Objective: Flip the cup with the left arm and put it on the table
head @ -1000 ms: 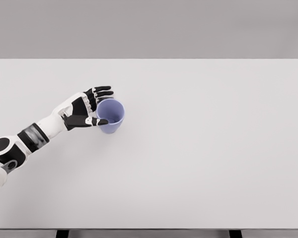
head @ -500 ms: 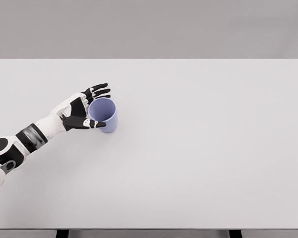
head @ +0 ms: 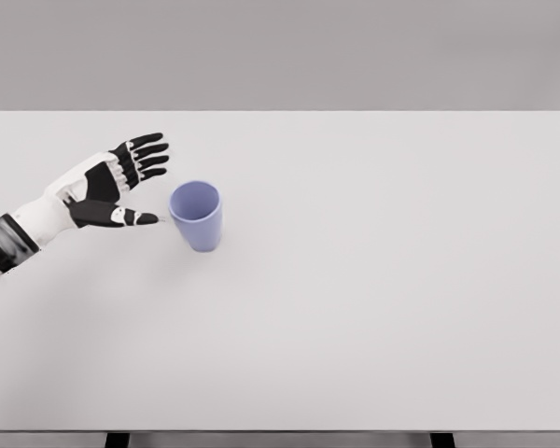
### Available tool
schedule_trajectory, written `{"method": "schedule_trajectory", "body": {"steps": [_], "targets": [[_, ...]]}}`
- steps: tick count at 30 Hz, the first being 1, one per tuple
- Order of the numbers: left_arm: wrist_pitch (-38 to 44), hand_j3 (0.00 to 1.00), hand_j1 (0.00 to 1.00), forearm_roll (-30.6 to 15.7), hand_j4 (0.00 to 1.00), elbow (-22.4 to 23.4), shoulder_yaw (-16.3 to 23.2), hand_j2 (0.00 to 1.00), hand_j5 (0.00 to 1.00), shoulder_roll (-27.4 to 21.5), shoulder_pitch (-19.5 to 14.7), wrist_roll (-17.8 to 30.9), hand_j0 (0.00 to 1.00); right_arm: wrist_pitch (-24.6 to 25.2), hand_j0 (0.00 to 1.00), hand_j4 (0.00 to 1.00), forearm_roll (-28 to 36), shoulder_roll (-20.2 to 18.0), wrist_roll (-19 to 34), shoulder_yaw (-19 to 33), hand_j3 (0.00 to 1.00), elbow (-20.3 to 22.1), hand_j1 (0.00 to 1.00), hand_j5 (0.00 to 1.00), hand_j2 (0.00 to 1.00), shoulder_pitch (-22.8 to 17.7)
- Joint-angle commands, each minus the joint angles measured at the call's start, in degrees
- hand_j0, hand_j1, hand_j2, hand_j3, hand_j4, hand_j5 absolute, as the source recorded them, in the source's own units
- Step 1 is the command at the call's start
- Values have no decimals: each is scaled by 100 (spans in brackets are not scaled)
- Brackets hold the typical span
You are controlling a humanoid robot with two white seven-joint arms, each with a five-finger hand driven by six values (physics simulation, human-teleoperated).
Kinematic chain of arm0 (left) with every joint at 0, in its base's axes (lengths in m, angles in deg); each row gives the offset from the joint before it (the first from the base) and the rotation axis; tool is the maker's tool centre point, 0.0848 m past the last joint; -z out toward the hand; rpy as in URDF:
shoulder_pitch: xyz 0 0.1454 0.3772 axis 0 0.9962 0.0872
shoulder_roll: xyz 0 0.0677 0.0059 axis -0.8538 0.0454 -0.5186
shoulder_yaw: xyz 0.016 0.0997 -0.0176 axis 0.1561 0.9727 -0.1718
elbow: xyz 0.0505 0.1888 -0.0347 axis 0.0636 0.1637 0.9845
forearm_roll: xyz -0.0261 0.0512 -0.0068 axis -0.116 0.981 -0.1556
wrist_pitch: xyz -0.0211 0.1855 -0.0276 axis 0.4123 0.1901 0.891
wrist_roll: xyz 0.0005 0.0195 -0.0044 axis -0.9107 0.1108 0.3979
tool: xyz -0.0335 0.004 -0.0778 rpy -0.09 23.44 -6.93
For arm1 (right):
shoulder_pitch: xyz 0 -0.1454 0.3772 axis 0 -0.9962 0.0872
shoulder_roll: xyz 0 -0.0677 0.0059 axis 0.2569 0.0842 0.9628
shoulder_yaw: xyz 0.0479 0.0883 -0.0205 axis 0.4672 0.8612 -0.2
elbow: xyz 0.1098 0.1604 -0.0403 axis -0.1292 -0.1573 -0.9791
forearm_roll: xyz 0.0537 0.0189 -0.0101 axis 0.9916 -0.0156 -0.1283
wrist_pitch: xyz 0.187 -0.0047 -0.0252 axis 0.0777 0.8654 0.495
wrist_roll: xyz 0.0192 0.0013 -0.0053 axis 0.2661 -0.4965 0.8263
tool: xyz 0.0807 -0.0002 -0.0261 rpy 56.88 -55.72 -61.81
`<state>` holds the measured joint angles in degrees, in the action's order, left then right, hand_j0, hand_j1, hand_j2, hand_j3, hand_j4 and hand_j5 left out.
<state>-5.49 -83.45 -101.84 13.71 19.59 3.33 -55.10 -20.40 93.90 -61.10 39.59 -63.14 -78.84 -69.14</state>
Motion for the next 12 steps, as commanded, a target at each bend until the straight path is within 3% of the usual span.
{"method": "schedule_trajectory", "body": {"steps": [1,2,4,7,12], "targets": [[-15,100,100,-16,100,-172,-398,100,100,-310,9,1007,100,-3,100,100,-3,0,3,0,100,1,100,100,100,0],[-15,100,100,-7,100,-172,-451,100,100,-600,-17,1380,100,-3,100,100,-3,0,3,0,100,1,100,100,100,0],[2,100,100,-16,100,-189,-697,100,100,-724,35,1380,100,-3,100,100,-3,0,3,0,100,1,100,100,100,0],[2,100,100,-16,100,-189,-741,100,100,-1022,44,1380,100,-3,100,100,-3,0,3,0,100,1,100,100,100,0],[2,100,100,-16,100,-189,-741,100,100,-952,167,1380,100,-3,100,100,-3,0,3,0,100,1,100,100,100,0]]}}
